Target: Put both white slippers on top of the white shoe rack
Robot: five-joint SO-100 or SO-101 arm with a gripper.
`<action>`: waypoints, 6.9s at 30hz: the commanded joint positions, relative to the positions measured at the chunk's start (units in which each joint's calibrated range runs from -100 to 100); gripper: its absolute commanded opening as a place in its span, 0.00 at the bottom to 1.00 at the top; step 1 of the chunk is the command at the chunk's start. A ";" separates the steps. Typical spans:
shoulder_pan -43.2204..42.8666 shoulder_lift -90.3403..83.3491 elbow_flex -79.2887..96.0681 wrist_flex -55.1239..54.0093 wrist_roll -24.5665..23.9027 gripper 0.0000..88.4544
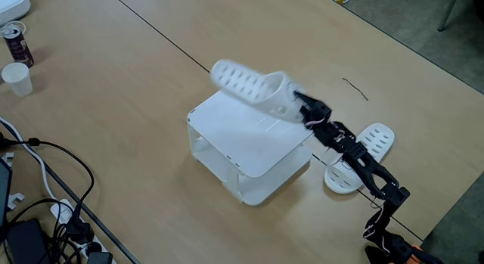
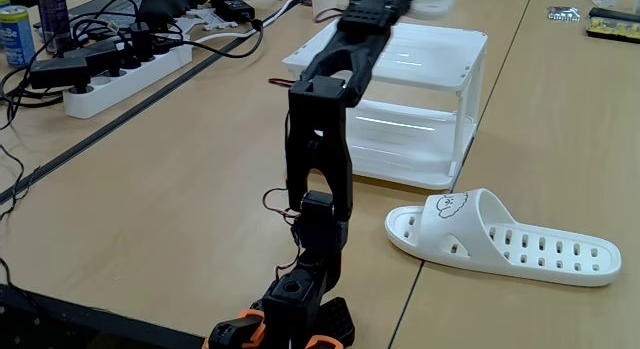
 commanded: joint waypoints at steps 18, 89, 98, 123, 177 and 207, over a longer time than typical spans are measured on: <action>-5.80 7.57 -4.48 1.25 0.42 0.01; -0.29 6.56 -4.66 1.51 0.42 0.22; -1.03 3.87 -4.57 1.51 0.42 0.22; -12.21 3.53 -1.41 1.60 0.42 0.22; -12.71 10.85 -3.04 0.99 0.42 0.20; -10.73 8.41 -3.58 1.51 0.42 0.01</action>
